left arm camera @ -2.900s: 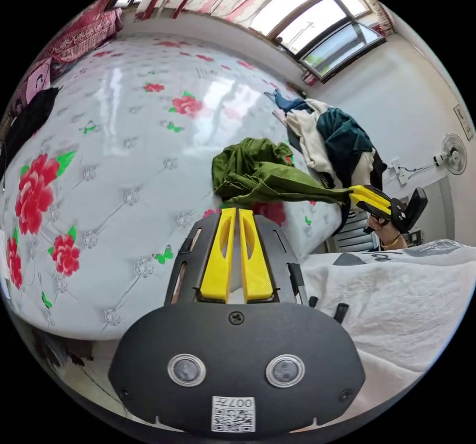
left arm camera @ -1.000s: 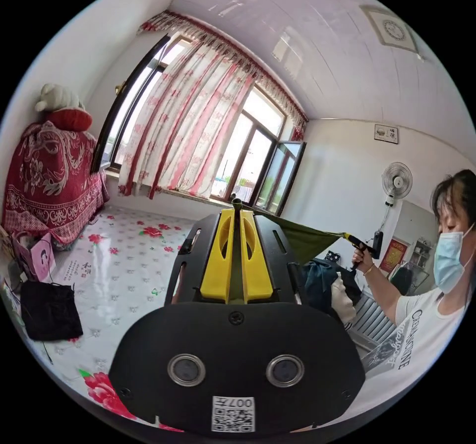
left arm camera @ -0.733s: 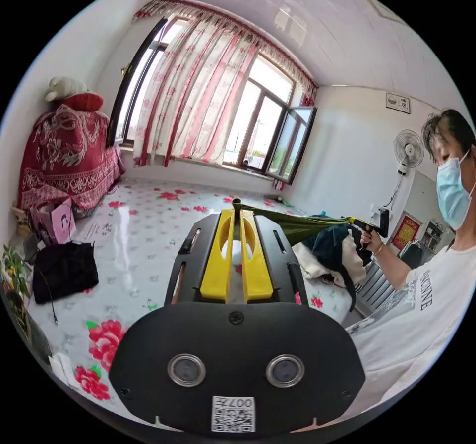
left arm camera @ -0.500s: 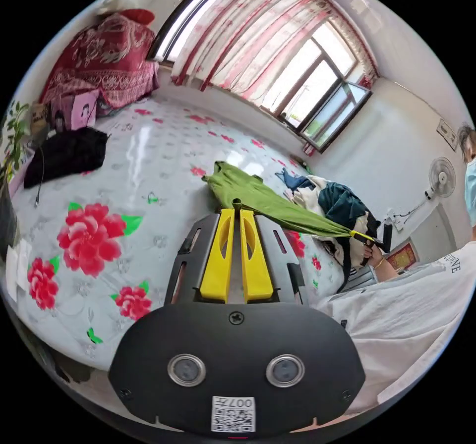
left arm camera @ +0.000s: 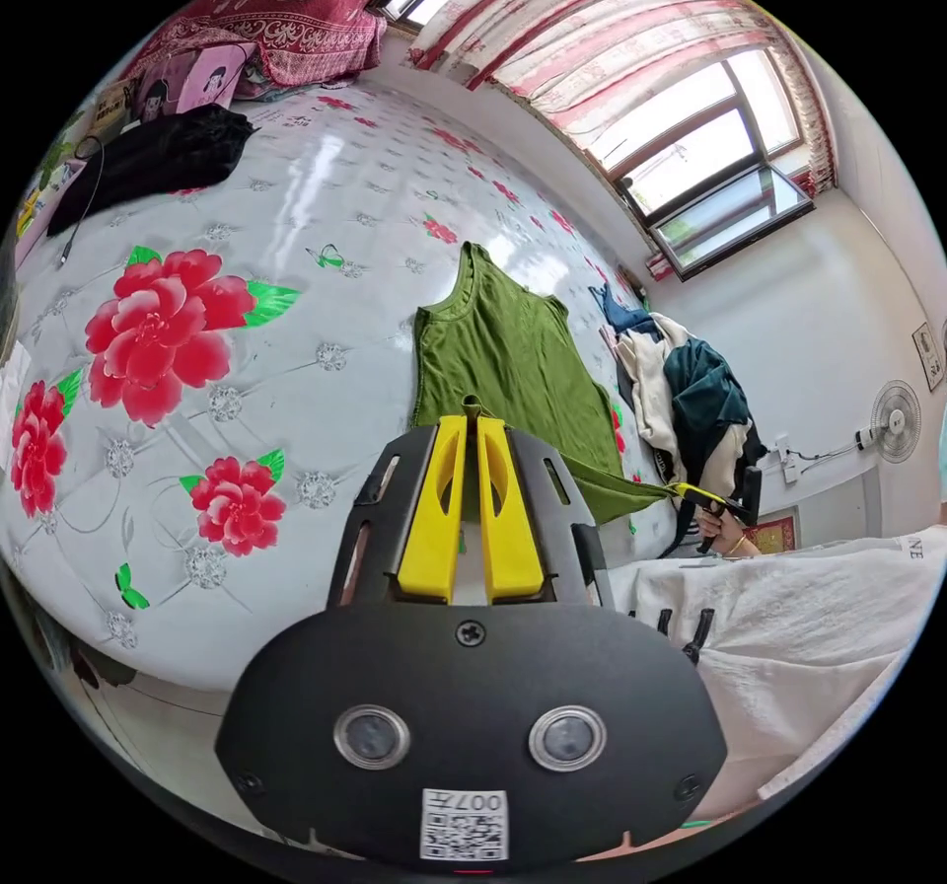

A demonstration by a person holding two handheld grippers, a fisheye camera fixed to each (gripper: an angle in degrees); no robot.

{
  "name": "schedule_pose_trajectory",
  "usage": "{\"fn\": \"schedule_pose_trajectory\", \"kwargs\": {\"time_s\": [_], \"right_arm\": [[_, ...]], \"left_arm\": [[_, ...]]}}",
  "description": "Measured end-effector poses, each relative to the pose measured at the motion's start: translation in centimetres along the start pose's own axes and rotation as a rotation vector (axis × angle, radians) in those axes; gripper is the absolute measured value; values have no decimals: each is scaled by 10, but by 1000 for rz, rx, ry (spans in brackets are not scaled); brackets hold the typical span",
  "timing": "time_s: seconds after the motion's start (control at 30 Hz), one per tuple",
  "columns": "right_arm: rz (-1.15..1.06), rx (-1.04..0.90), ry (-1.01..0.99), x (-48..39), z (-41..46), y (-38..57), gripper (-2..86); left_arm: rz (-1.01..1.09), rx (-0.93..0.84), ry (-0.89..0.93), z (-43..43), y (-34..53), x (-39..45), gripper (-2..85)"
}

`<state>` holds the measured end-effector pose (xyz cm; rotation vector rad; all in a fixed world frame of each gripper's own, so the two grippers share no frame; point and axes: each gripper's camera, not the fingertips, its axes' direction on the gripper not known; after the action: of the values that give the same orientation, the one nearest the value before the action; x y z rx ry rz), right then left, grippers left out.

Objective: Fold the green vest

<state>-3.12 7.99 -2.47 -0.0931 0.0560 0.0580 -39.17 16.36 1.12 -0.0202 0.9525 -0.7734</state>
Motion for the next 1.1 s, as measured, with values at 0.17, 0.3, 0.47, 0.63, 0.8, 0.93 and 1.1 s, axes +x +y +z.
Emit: {"fn": "schedule_pose_trajectory", "kwargs": {"time_s": [0.17,0.3,0.47,0.63,0.8,0.93,1.1], "right_arm": [[31,-27,25,18,21,-82,2],[193,10,146,45,51,-128,16],[226,-24,221,52,66,-120,28],[224,58,252,45,37,-69,30],[223,12,160,46,29,-42,30],[162,-67,106,36,51,-50,27],[97,-136,195,24,71,-57,15]], "left_arm": [[-51,-45,-46,51,-83,-2,2],[-116,-78,-130,85,-120,-11,34],[-131,-115,-224,84,-130,-15,78],[-98,-158,-211,52,-78,-5,81],[-97,-231,-190,55,-47,9,82],[-56,-263,-260,68,-50,23,78],[4,-293,-383,65,-59,34,25]]}}
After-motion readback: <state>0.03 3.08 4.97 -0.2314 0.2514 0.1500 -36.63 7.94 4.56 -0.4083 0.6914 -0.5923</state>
